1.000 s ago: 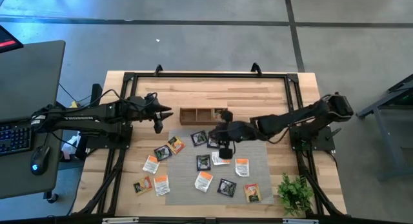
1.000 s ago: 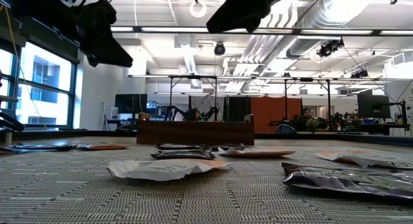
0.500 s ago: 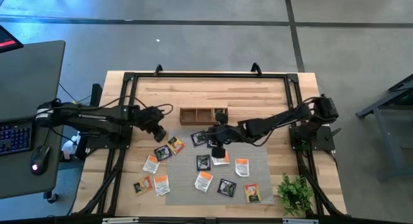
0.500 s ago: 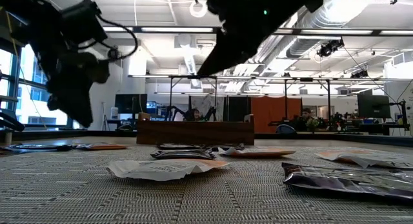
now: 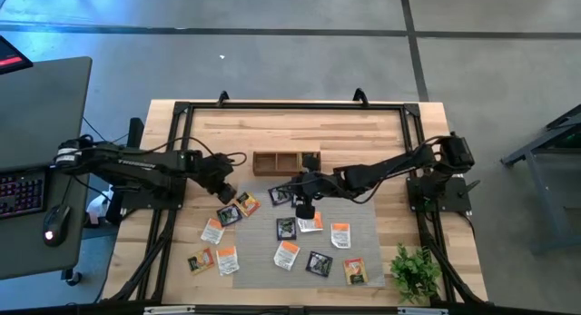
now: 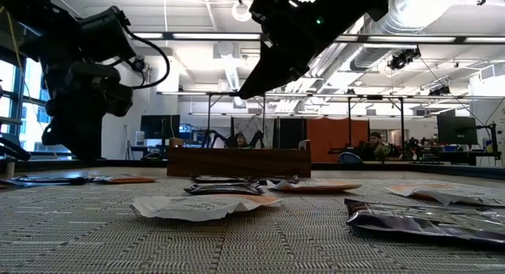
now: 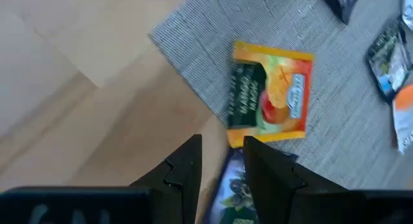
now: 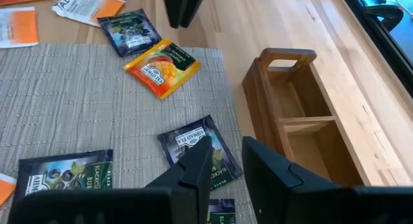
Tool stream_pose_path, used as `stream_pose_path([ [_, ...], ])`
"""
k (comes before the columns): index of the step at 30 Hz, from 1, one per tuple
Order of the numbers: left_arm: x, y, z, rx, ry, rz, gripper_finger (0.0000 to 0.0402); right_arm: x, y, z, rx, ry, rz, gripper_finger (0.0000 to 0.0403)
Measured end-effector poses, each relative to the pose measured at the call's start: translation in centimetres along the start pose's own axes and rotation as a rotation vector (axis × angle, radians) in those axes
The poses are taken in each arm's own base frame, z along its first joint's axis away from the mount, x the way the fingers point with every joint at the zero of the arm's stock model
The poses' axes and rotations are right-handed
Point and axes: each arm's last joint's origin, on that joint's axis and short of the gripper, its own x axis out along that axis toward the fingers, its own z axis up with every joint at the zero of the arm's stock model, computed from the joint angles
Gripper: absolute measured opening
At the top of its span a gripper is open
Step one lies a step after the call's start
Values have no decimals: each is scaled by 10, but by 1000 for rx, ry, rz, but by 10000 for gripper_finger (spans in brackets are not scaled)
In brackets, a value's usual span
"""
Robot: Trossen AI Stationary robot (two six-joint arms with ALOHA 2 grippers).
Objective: Pick & Place Tea
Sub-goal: Put the orange tea bag into the right section of the wooden organizer
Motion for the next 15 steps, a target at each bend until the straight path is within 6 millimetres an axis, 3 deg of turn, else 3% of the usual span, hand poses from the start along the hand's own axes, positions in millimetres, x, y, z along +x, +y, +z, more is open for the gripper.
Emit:
stream_pose_path([
  [15, 6, -22, -21, -38, -118, 46, 112, 0, 0, 0, 0, 0, 0, 83],
])
